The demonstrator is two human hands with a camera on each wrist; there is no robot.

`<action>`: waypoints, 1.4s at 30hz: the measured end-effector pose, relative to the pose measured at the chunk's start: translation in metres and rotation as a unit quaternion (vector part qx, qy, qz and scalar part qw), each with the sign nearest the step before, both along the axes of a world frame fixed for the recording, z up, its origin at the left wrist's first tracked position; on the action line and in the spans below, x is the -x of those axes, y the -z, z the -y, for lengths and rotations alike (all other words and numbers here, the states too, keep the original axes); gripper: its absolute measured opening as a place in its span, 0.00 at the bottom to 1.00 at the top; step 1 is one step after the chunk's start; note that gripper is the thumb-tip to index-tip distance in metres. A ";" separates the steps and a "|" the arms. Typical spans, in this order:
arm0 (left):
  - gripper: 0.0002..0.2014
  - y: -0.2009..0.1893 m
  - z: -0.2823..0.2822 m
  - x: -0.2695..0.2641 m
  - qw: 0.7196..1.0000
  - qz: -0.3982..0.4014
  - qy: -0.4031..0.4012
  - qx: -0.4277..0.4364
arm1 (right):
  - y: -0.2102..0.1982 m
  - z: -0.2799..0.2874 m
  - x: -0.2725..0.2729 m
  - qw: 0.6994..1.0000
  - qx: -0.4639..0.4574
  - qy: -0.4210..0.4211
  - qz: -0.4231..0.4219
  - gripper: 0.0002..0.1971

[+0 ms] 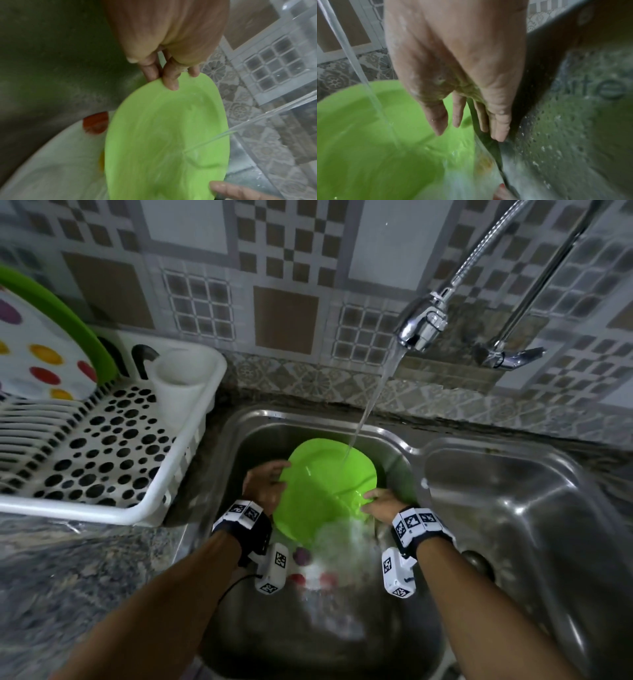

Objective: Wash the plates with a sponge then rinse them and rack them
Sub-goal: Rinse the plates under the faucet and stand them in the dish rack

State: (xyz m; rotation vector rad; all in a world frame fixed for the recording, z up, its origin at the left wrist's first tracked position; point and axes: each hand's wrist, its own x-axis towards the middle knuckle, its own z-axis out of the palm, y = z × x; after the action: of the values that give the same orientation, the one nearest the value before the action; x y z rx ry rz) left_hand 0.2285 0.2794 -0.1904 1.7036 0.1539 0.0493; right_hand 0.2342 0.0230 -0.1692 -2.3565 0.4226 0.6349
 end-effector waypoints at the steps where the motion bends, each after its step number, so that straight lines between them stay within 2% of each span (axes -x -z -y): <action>1: 0.23 -0.007 -0.001 -0.003 1.000 0.020 -0.001 0.000 | -0.002 0.000 0.001 1.000 -0.004 0.000 0.013 0.19; 4: 0.20 -0.037 0.000 -0.009 0.999 0.049 -0.001 0.017 | -0.013 0.000 0.003 0.998 -0.017 -0.003 0.067 0.15; 7: 0.23 -0.065 0.000 -0.011 0.997 0.068 -0.033 0.021 | -0.029 -0.003 0.005 0.991 -0.024 -0.002 0.132 0.12; 9: 0.21 -0.075 -0.005 -0.011 0.996 0.084 -0.030 -0.032 | -0.041 -0.004 0.008 0.985 -0.044 0.003 0.169 0.10; 10: 0.21 -0.078 -0.010 -0.013 0.994 0.096 -0.028 -0.048 | -0.046 -0.004 0.009 0.980 -0.065 0.012 0.190 0.11; 13: 0.24 -0.086 -0.015 -0.011 0.993 0.119 0.012 -0.016 | -0.061 0.002 0.009 0.968 -0.096 0.044 0.229 0.15; 15: 0.18 -0.094 -0.013 -0.007 0.990 0.127 0.025 -0.060 | -0.086 0.004 0.012 0.957 -0.140 0.075 0.242 0.14; 17: 0.10 -0.107 -0.014 -0.003 0.975 0.157 0.057 -0.148 | -0.105 0.016 0.013 0.953 -0.170 0.093 0.232 0.10; 18: 0.11 -0.113 -0.015 -0.001 0.967 0.159 0.088 -0.179 | -0.112 0.024 0.013 0.953 -0.175 0.101 0.226 0.09; 20: 0.17 -0.124 -0.015 0.005 0.959 0.140 0.170 -0.177 | -0.117 0.042 0.012 0.949 -0.197 0.119 0.214 0.09; 22: 0.28 -0.132 -0.017 0.009 0.939 0.171 0.228 -0.192 | -0.125 0.052 0.013 0.940 -0.222 0.142 0.216 0.15; 23: 0.28 -0.134 -0.017 0.008 0.928 0.199 0.243 -0.200 | -0.131 0.054 0.016 0.935 -0.234 0.152 0.218 0.18; 25: 0.17 -0.139 -0.010 0.002 0.921 0.245 0.244 -0.183 | -0.145 0.057 0.023 0.919 -0.270 0.180 0.225 0.18; 27: 0.09 -0.145 0.003 -0.006 0.936 0.245 0.206 -0.143 | -0.156 0.055 0.027 0.895 -0.319 0.220 0.220 0.12; 28: 0.07 -0.151 0.011 -0.009 0.952 0.220 0.186 -0.099 | -0.159 0.055 0.027 0.886 -0.333 0.243 0.211 0.11; 29: 0.05 -0.158 0.019 -0.013 0.969 0.178 0.173 -0.012 | -0.161 0.055 0.027 0.880 -0.341 0.265 0.199 0.12; 30: 0.03 -0.164 0.026 -0.017 0.975 0.128 0.164 0.074 | -0.162 0.055 0.028 0.882 -0.333 0.277 0.186 0.16; 31: 0.01 -0.168 0.031 -0.022 0.976 0.098 0.161 0.110 | -0.162 0.056 0.028 0.888 -0.319 0.278 0.177 0.22; 33: 0.05 -0.176 0.039 -0.032 0.977 0.093 0.171 0.090 | -0.159 0.058 0.029 0.915 -0.253 0.255 0.187 0.30; 34: 0.07 -0.181 0.043 -0.036 0.976 0.098 0.186 0.058 | -0.159 0.059 0.030 0.924 -0.223 0.237 0.201 0.31; 36: 0.11 -0.180 0.052 -0.047 0.969 0.108 0.222 -0.022 | -0.157 0.060 0.033 0.927 -0.202 0.214 0.233 0.26; 39: 0.11 -0.184 0.064 -0.052 0.965 0.105 0.232 -0.063 | -0.156 0.062 0.034 0.929 -0.186 0.159 0.276 0.11; 42: 0.14 -0.197 0.063 -0.046 0.968 0.109 0.218 -0.059 | -0.155 0.065 0.033 0.932 -0.172 0.102 0.303 0.13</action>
State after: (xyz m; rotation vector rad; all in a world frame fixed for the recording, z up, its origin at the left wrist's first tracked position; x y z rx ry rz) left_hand 0.2746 0.2161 0.0064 1.8043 -0.3948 -0.0833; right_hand 0.2010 -0.0418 -0.0147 -2.0002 0.2421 -0.1247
